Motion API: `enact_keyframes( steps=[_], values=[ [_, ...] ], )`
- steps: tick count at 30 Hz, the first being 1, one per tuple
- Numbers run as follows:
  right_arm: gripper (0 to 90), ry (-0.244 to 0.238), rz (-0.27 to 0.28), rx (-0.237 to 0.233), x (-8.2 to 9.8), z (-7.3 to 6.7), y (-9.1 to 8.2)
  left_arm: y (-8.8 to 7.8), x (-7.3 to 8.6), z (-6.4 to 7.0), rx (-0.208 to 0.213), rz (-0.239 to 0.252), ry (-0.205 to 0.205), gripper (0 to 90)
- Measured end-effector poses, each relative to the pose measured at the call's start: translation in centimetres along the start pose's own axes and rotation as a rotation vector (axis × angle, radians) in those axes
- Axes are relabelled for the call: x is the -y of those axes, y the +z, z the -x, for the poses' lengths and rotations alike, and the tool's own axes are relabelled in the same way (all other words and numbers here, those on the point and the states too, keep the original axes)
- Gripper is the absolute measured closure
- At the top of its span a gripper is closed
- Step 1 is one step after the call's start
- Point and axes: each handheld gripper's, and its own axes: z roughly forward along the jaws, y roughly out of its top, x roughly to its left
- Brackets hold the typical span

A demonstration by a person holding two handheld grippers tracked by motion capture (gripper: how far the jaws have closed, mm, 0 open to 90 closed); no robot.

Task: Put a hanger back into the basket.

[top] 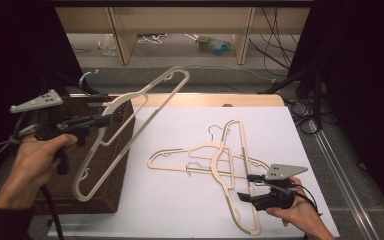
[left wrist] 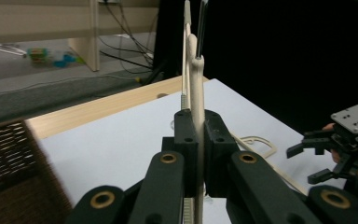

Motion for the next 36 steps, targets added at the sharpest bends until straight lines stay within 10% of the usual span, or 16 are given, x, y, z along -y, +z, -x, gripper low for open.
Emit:
enact_keyframes(
  steps=[12, 27, 36],
  values=[
    [28.3, 0.010, -0.004, -0.009, -0.1, 0.0, 0.1, -4.8, 1.6, -7.3, -0.031, 0.008, -0.058, 86.1],
    [27.9, 0.010, 0.005, -0.016, -0.1, 0.0, 0.1, -5.9, 2.8, -12.1, 0.016, 0.049, -0.201, 86.1],
    [27.9, 0.011, 0.003, -0.024, -0.1, 0.0, 0.2, -6.8, 2.5, -14.3, -0.004, 0.028, -0.212, 86.1]
  ],
)
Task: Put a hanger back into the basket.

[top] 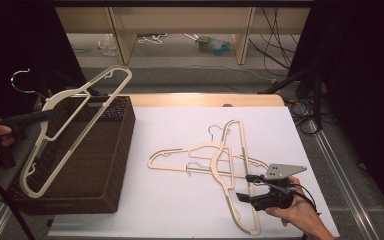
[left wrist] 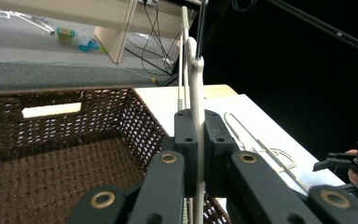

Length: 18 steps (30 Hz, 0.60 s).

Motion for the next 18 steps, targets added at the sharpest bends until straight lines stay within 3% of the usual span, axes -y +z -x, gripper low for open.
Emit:
enact_keyframes(
  steps=[12, 18],
  values=[
    [28.0, -0.007, -0.001, 0.003, 0.0, 0.1, 0.1, 0.1, 0.7, -2.8, -0.003, -0.046, -0.013, 86.1],
    [28.0, 0.000, 0.002, -0.001, 0.0, 0.1, 0.0, 0.2, 2.0, -4.4, -0.004, -0.068, -0.037, 86.0]
  ],
)
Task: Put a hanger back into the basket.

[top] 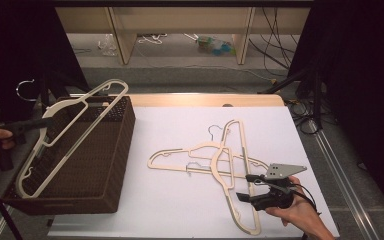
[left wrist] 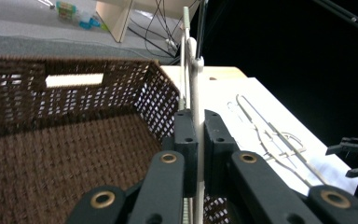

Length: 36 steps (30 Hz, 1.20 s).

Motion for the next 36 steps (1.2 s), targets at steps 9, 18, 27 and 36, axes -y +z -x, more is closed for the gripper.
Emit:
enact_keyframes(
  steps=[9, 18, 27, 36],
  values=[
    [28.0, -0.008, -0.001, 0.004, 0.0, 0.1, 0.1, 0.4, 0.9, -1.8, -0.005, 0.013, -0.051, 86.1],
    [28.0, -0.006, 0.000, 0.002, 0.0, 0.1, 0.0, 1.6, 0.7, -2.1, -0.048, -0.054, -0.019, 85.7],
    [28.0, -0.003, -0.001, -0.007, 0.0, 0.1, 0.0, 1.5, 0.8, -3.1, -0.071, -0.120, -0.001, 85.9],
    [28.0, 0.002, -0.003, 0.000, 0.0, 0.1, 0.0, 2.2, 2.1, -4.1, -0.135, -0.138, -0.049, 85.0]
  ],
)
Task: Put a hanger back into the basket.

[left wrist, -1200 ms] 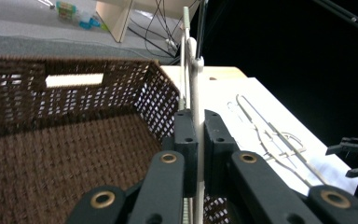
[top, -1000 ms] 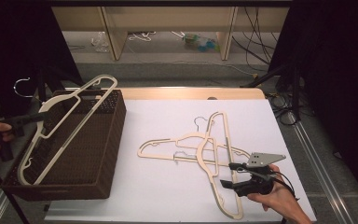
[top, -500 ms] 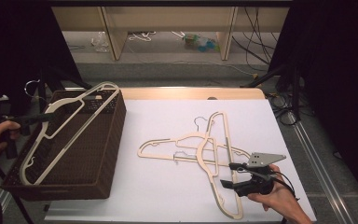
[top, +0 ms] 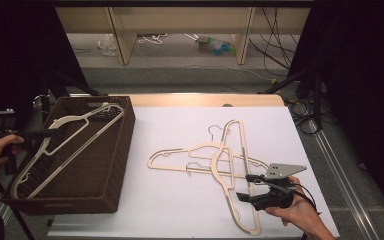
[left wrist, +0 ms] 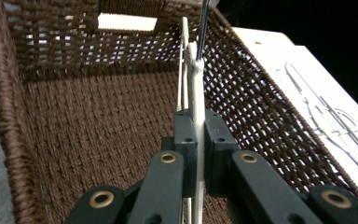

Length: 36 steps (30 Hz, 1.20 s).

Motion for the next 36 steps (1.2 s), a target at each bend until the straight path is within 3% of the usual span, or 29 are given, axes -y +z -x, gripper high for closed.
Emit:
enact_keyframes(
  steps=[2, 4, 6, 8, 11, 13, 15, 18, 25, 27, 30, 34, 36],
  values=[
    [28.0, 0.001, -0.001, 0.001, 0.0, 0.0, 0.0, 0.2, -0.1, 0.1, -0.012, -0.001, -0.006, 83.9],
    [28.0, -0.006, 0.005, 0.005, 0.0, 0.1, 0.0, 0.2, -0.2, 0.1, -0.051, 0.017, -0.018, 77.7],
    [28.0, -0.004, 0.003, 0.002, 0.0, 0.1, 0.0, 0.0, -0.3, 0.3, -0.081, -0.012, 0.005, 76.7],
    [28.0, -0.005, 0.005, 0.001, 0.0, 0.1, 0.0, -0.1, -0.5, 0.7, -0.143, -0.038, 0.029, 70.6],
    [28.0, 0.008, 0.004, -0.003, 0.0, 0.0, 0.0, -0.7, -1.0, 1.6, -0.192, -0.016, 0.036, 59.5],
    [27.9, 0.016, 0.002, 0.002, 0.0, 0.0, 0.1, -1.1, -1.3, 2.6, -0.200, 0.005, 0.049, 52.6],
    [27.9, 0.014, 0.001, 0.014, -0.1, 0.0, 0.3, -1.3, -1.4, 3.7, -0.186, 0.027, 0.046, 48.3],
    [27.8, 0.021, -0.014, 0.024, -0.2, -0.1, 0.3, -1.7, -1.4, 5.3, -0.161, 0.054, 0.072, 41.1],
    [27.4, 0.041, -0.022, 0.041, -0.3, -0.1, 0.8, -2.5, -0.7, 9.7, -0.069, 0.121, 0.108, 37.6],
    [27.4, 0.048, -0.033, 0.042, -0.4, -0.2, 1.1, -2.6, -0.3, 11.2, -0.056, 0.125, 0.135, 35.5],
    [27.4, 0.050, -0.044, 0.048, -0.6, -0.3, 1.6, -2.8, 0.4, 13.8, 0.060, 0.160, 0.115, 35.5],
    [26.2, 0.041, -0.054, 0.049, -0.9, -0.5, 2.2, -2.2, 1.8, 17.3, 0.133, 0.170, 0.149, 35.6],
    [26.2, 0.043, -0.058, 0.054, -1.1, -0.5, 2.5, -1.6, 2.6, 18.9, 0.136, 0.155, 0.193, 35.6]
  ],
)
